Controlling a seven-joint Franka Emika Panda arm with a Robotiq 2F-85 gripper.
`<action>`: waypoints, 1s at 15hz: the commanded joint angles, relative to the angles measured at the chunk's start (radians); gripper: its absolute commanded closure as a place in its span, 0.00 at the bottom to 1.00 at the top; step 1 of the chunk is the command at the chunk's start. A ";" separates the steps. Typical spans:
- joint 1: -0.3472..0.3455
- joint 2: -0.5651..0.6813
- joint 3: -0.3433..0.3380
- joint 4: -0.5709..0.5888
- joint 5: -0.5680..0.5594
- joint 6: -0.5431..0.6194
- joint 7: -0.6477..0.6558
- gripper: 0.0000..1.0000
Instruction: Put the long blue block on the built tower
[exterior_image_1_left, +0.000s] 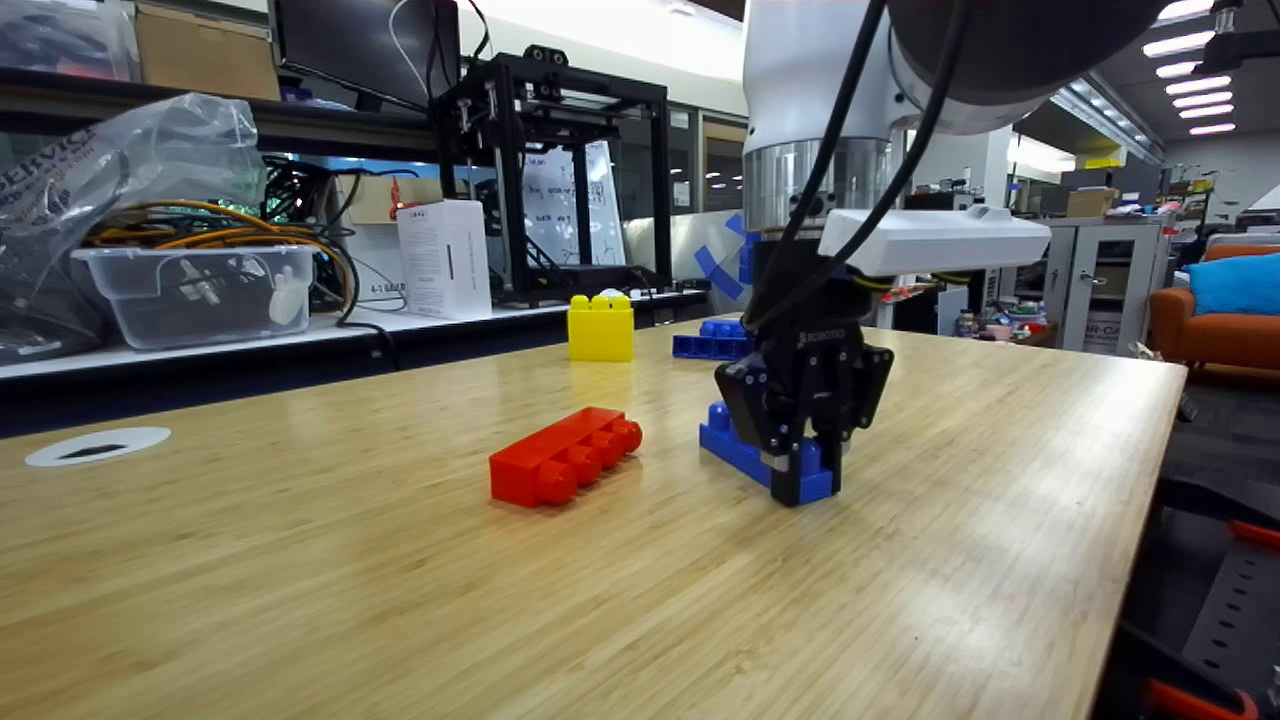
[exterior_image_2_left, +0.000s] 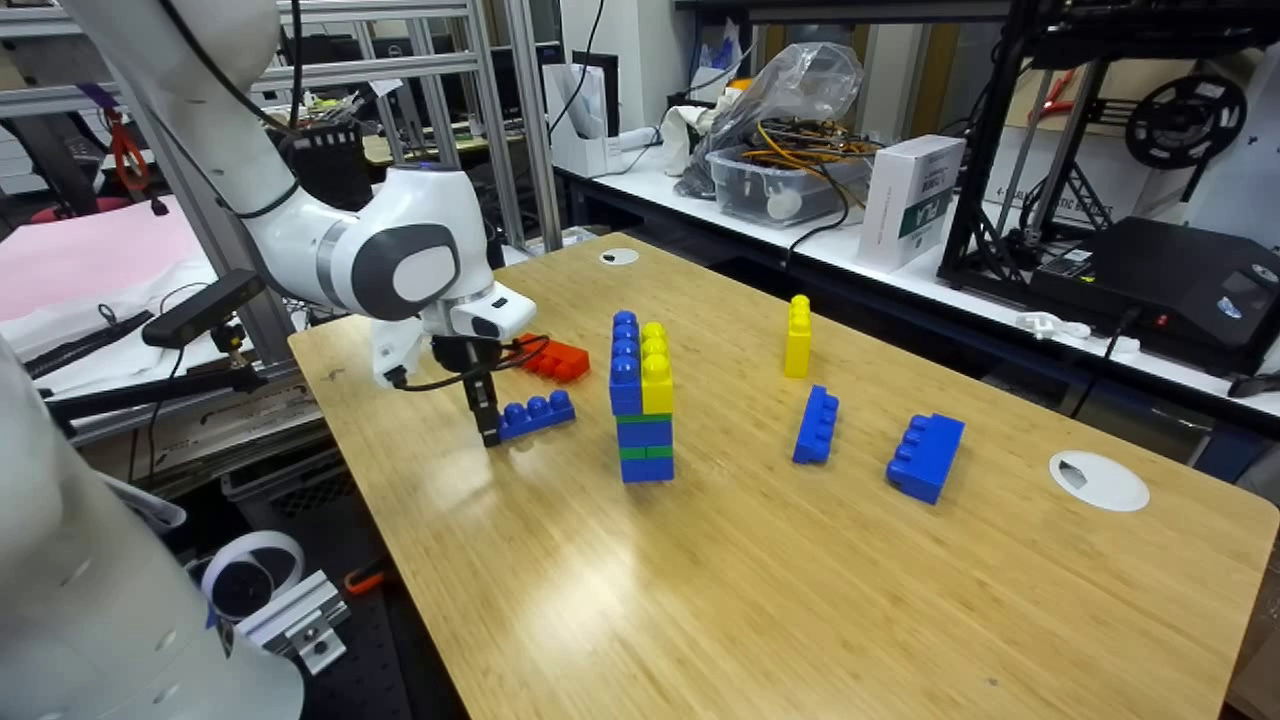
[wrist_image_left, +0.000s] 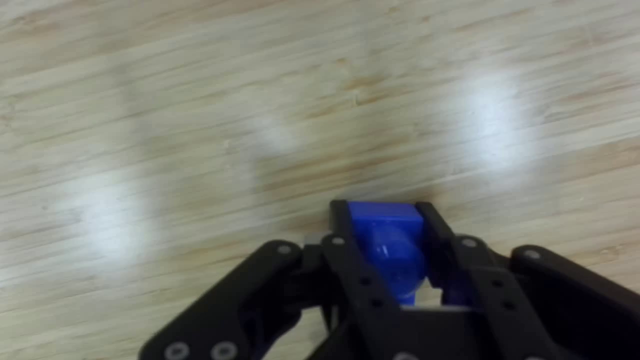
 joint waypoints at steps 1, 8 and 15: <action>0.005 -0.055 0.009 -0.023 -0.066 -0.020 0.074 0.90; 0.028 -0.286 0.122 -0.013 -0.073 -0.231 0.107 0.90; 0.032 -0.534 0.136 0.068 -0.005 -0.531 0.013 0.90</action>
